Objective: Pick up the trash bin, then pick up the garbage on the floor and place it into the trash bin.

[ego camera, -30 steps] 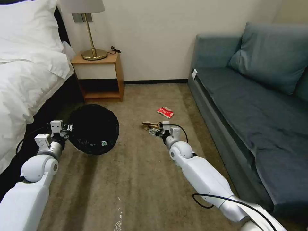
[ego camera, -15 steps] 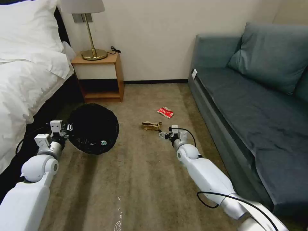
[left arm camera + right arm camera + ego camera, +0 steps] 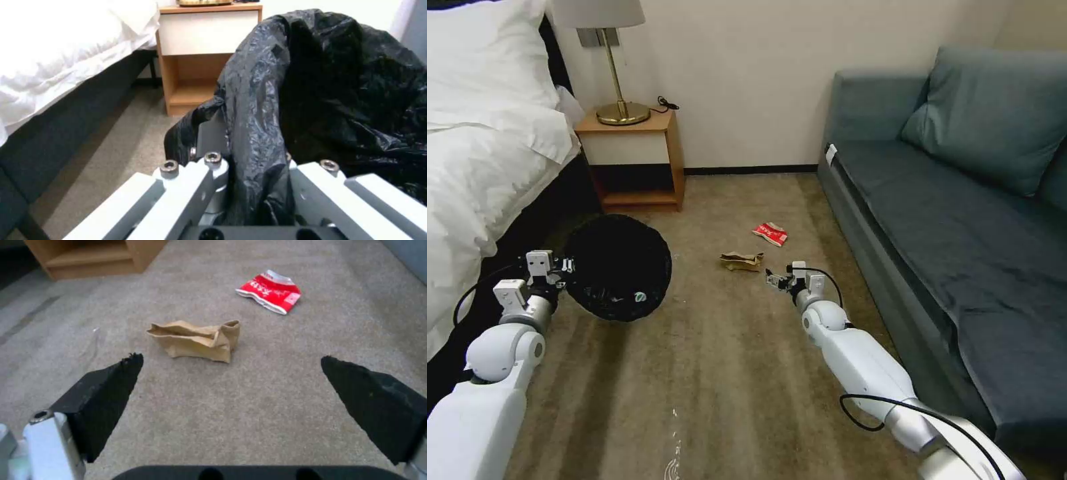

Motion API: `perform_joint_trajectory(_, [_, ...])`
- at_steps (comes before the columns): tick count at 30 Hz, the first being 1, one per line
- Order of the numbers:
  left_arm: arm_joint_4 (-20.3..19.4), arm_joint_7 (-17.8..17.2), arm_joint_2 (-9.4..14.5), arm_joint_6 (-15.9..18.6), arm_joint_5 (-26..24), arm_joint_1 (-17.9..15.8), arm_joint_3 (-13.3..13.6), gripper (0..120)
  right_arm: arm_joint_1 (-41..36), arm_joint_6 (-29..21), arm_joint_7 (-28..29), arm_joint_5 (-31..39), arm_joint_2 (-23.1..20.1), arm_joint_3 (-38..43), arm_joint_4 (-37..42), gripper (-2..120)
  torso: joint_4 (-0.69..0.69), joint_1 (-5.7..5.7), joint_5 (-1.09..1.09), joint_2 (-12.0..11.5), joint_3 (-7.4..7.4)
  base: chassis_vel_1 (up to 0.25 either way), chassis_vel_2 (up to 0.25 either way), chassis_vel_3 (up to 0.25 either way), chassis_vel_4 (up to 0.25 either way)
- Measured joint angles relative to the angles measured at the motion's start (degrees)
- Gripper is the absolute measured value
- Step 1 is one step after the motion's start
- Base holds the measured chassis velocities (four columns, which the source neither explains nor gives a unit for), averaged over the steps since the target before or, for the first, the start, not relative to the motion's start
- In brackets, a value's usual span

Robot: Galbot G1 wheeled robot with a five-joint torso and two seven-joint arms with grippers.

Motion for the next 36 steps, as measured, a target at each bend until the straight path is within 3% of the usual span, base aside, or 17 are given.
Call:
perform_joint_trajectory(11, [0.9,-0.2,0.1,0.0,-0.6,-0.7,0.2,4,1.5,2.6,-1.2,-1.0,1.1,-0.1,-4.0,100,0.01,0.00,0.00,0.0,0.00,0.000,0.000,0.000,0.000])
perform_joint_trajectory(36, [1.8,-0.1,0.1,-0.1,-0.7,-1.4,0.3,4,2.7,2.5,-2.0,-0.9,2.0,-1.0,-6.1,100,0.00,0.00,0.00,0.0,0.00,-0.005,0.006,0.004,-0.005])
